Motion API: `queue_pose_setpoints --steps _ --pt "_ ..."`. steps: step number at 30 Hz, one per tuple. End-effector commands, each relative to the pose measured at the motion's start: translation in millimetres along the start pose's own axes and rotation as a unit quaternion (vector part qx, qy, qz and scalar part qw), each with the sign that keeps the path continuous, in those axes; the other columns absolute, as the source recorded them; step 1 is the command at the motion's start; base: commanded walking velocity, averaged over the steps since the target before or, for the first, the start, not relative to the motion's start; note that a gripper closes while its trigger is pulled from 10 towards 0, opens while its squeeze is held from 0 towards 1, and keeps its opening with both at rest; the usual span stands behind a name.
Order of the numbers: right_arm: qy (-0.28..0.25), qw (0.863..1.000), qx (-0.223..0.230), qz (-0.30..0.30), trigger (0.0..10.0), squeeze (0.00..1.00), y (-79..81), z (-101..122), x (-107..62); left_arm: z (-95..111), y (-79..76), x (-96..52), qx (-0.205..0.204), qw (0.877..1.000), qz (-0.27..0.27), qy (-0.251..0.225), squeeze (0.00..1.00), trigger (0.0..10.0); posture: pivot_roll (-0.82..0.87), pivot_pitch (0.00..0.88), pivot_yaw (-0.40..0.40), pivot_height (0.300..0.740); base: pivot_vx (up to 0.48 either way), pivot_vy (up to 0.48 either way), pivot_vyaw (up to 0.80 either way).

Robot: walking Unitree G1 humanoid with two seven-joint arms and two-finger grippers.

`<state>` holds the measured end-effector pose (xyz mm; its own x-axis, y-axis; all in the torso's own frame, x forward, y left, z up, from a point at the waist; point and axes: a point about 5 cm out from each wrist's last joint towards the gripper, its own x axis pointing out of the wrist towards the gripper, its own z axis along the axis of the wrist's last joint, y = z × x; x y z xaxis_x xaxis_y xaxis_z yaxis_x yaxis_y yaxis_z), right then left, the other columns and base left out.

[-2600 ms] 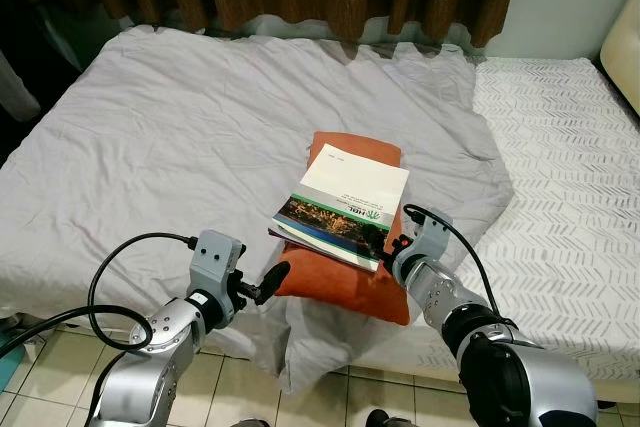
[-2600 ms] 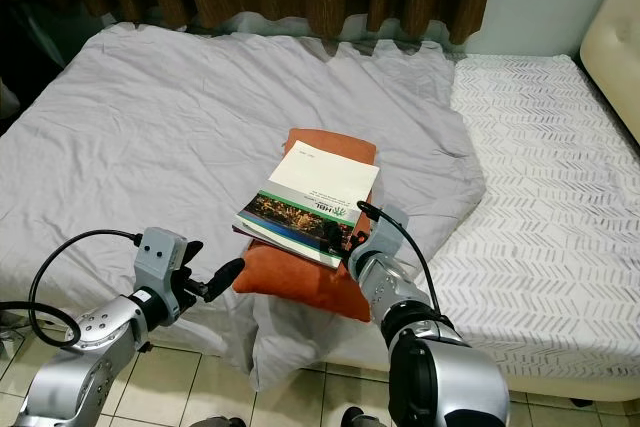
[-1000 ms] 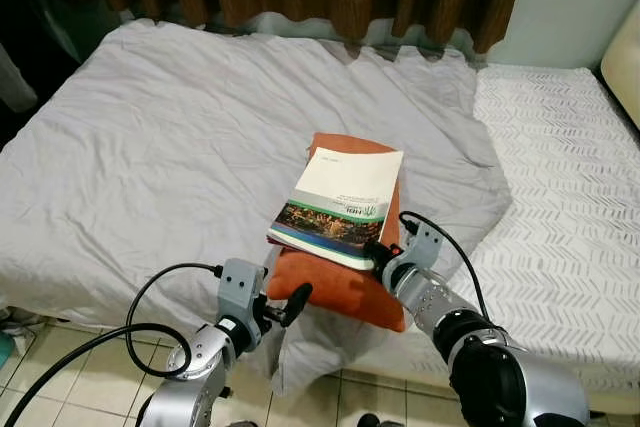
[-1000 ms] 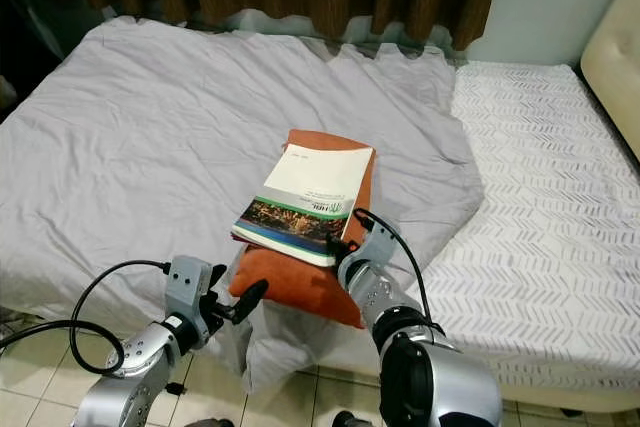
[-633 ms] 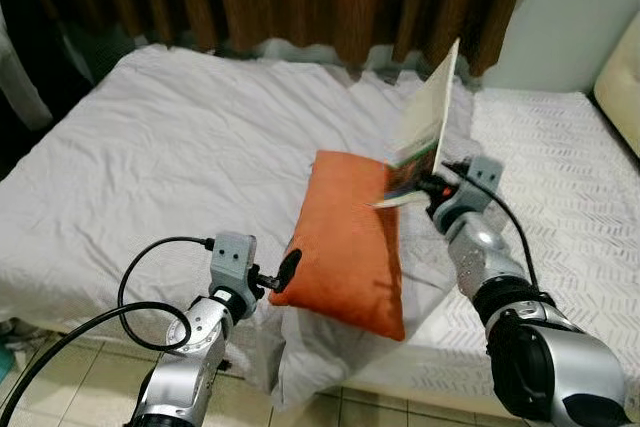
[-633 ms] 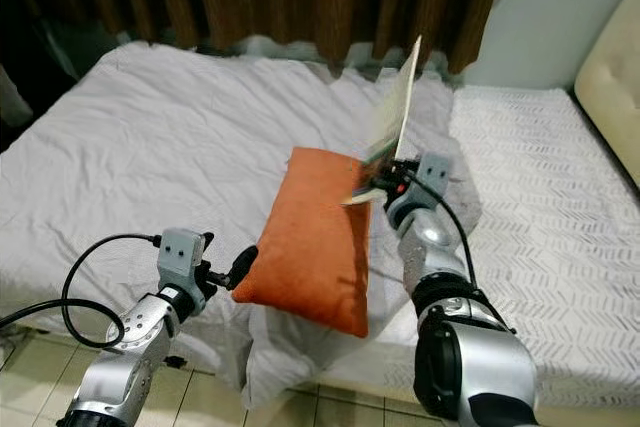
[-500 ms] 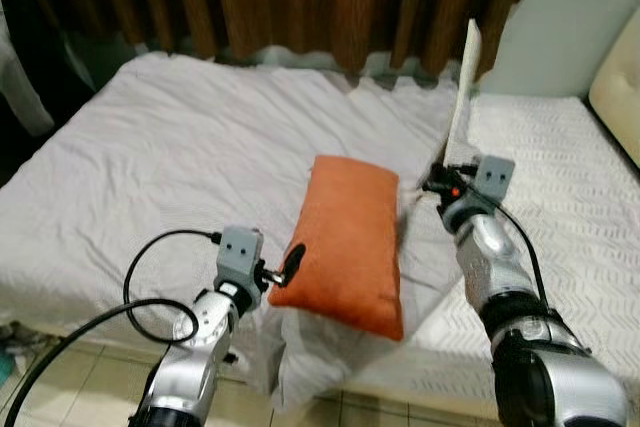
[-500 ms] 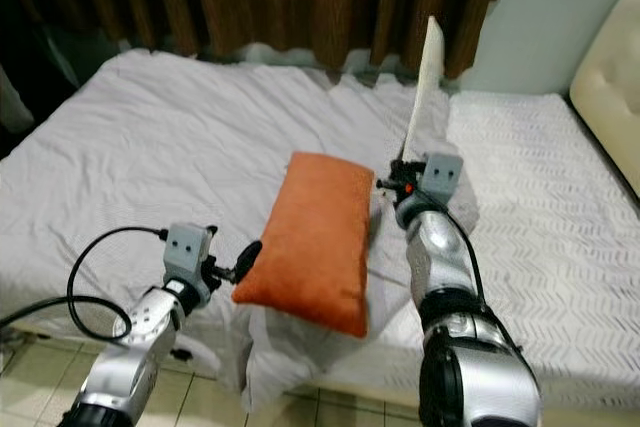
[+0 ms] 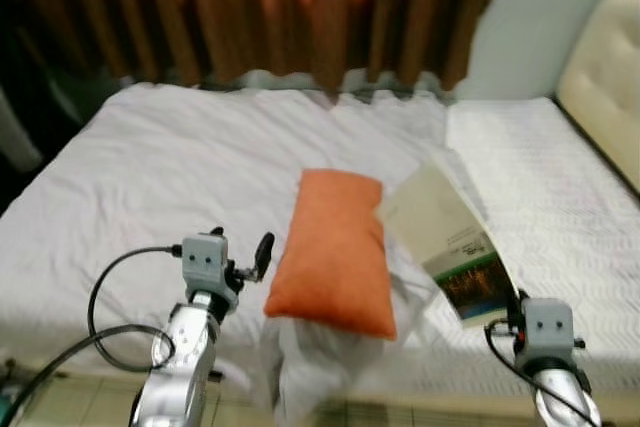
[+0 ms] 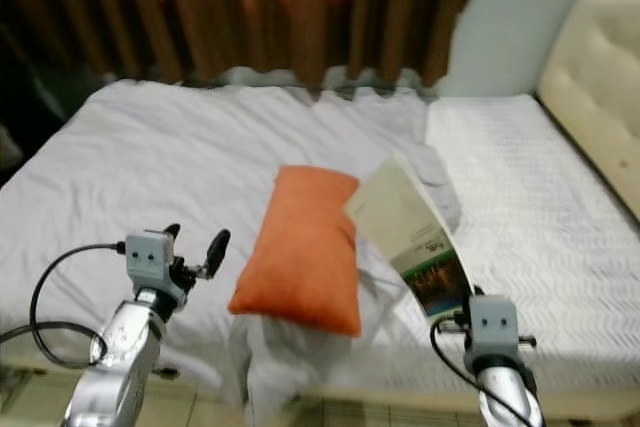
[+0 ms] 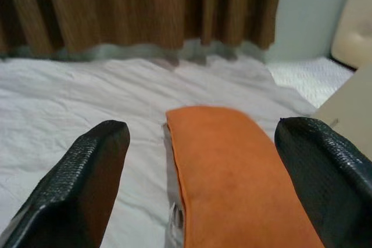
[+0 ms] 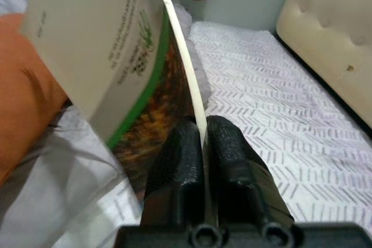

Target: Clean up the room

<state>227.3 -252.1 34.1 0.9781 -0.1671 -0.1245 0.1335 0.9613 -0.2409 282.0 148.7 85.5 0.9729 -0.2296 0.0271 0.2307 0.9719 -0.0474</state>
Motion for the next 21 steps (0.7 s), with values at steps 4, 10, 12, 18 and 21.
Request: queue_pose_setpoints --steps 4,10,12,18,21 --pt "-0.042 0.998 0.014 0.034 0.0 0.00 14.6 24.1 15.6 -14.0 -4.7 -0.2 -0.014 0.999 -0.009 0.033 0.00 10.0 -0.07 0.000 0.030 0.740 0.000 -0.448 0.00" --pt "-0.037 0.997 0.027 0.054 0.0 0.00 27.4 29.1 28.1 -15.2 -5.8 5.4 -0.018 0.999 -0.030 0.040 0.00 10.0 -0.06 0.000 0.038 0.740 0.000 -0.448 0.00" --pt "-0.035 0.997 0.029 0.060 0.0 0.00 30.0 29.1 28.3 -15.6 -3.5 6.4 -0.016 0.999 -0.031 0.042 0.00 10.0 -0.06 0.000 0.040 0.740 0.000 -0.446 0.00" --pt "-0.028 0.996 0.035 0.074 0.0 0.00 35.0 26.1 26.4 -17.5 2.6 6.3 -0.001 0.998 -0.040 0.048 0.00 10.0 -0.06 0.000 0.042 0.740 0.000 -0.434 0.00" --pt "-0.025 0.996 0.036 0.078 0.0 0.00 36.7 24.4 25.6 -18.3 6.1 6.2 0.001 0.998 -0.036 0.049 0.00 10.0 -0.06 0.000 0.042 0.740 0.089 -0.409 0.00"
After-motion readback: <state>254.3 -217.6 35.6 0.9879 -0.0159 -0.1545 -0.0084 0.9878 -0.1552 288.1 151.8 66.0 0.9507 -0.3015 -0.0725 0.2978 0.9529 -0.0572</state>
